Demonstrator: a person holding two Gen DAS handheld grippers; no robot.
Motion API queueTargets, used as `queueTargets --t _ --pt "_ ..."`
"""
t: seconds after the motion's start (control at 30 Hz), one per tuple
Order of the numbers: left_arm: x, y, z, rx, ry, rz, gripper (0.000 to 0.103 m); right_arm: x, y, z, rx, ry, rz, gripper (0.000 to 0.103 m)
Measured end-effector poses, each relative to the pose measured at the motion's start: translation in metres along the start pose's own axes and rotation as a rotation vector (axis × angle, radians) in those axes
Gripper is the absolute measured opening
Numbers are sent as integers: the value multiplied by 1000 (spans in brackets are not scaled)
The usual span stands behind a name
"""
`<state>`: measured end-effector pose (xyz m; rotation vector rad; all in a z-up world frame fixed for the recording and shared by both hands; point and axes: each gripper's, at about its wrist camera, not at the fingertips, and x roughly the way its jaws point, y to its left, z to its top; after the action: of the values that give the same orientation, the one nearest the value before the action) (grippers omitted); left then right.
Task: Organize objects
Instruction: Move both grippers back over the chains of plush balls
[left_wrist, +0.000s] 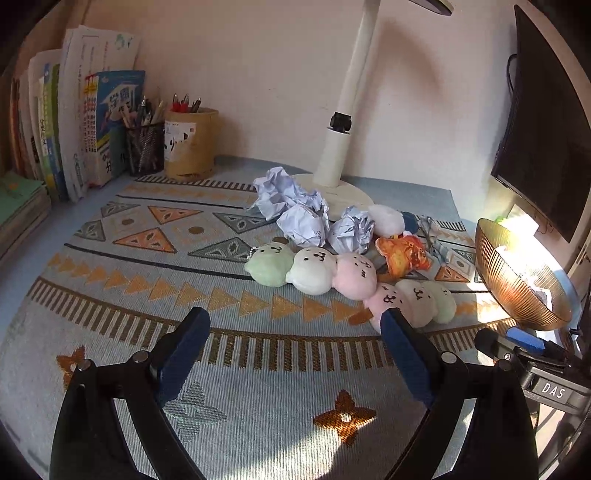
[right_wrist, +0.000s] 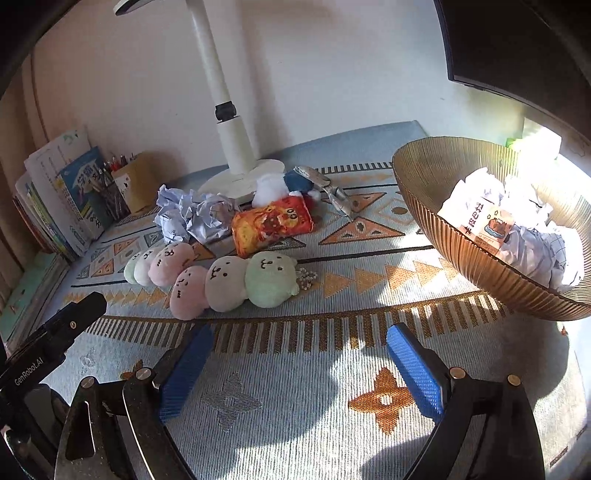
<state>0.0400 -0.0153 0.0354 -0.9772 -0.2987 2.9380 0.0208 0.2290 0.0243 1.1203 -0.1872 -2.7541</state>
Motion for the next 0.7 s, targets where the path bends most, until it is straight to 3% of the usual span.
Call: queueTargets --t 0.7 --pt "3 -1 -1 -6 21 4 94 7 -1 -1 12 36 35 95"
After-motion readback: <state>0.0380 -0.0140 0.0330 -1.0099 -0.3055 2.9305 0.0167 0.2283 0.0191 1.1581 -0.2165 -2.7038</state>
